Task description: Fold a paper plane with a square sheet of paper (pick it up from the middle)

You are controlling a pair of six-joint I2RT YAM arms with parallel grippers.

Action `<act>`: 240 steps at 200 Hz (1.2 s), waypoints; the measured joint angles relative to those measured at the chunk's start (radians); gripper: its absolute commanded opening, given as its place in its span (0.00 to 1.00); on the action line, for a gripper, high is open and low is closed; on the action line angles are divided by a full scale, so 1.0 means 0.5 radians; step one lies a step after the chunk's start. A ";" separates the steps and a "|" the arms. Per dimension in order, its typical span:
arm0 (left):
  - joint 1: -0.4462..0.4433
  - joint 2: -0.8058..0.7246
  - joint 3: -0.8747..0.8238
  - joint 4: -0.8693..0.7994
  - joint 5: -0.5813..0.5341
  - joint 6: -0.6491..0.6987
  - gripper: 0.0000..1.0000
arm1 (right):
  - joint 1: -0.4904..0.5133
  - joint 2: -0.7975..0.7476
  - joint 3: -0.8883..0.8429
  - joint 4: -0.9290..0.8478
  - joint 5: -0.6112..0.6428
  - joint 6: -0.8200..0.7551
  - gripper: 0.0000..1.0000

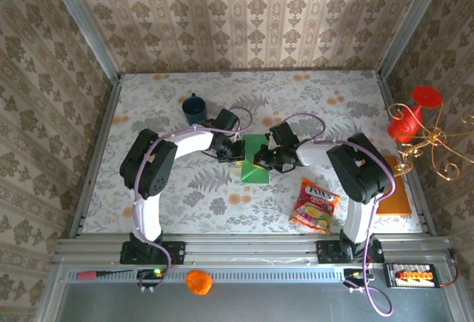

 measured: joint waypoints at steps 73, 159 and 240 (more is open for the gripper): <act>-0.161 -0.330 -0.295 0.246 0.024 -0.137 0.00 | 0.001 0.015 0.041 -0.072 0.010 0.038 0.00; -0.214 -0.280 -0.386 0.404 0.172 -0.242 0.00 | 0.000 0.023 0.062 -0.108 0.008 0.092 0.00; -0.224 -0.224 -0.448 0.406 0.175 -0.247 0.00 | -0.011 0.031 0.063 -0.108 -0.016 0.137 0.00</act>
